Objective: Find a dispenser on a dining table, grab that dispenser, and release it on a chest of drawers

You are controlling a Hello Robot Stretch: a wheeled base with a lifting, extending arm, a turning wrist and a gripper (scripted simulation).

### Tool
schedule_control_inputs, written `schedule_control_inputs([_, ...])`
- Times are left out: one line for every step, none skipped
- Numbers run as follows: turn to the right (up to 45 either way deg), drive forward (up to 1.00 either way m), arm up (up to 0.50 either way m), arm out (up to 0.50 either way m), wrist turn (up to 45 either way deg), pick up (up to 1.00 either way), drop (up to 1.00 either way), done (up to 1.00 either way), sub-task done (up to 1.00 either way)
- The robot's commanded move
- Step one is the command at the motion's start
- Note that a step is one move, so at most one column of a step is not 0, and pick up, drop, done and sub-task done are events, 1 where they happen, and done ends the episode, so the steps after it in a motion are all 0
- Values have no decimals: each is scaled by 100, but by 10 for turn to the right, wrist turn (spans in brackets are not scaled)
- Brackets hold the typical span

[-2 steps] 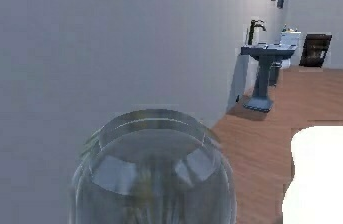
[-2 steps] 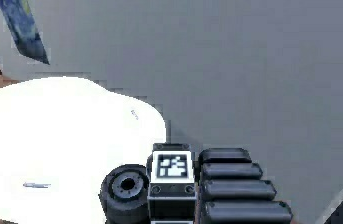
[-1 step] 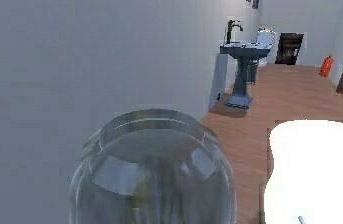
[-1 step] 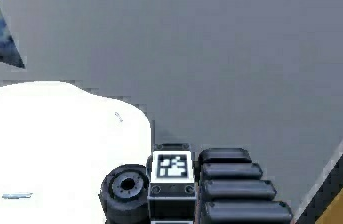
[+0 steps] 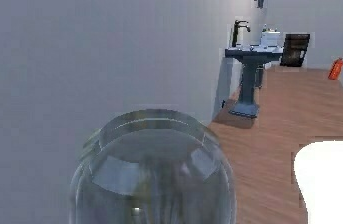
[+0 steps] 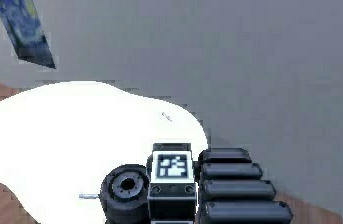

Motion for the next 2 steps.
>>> schedule_control_inputs([210,0,0,0,0,0,0,0,0])
schedule_control_inputs([0,100,0,0,0,0,0,0,0])
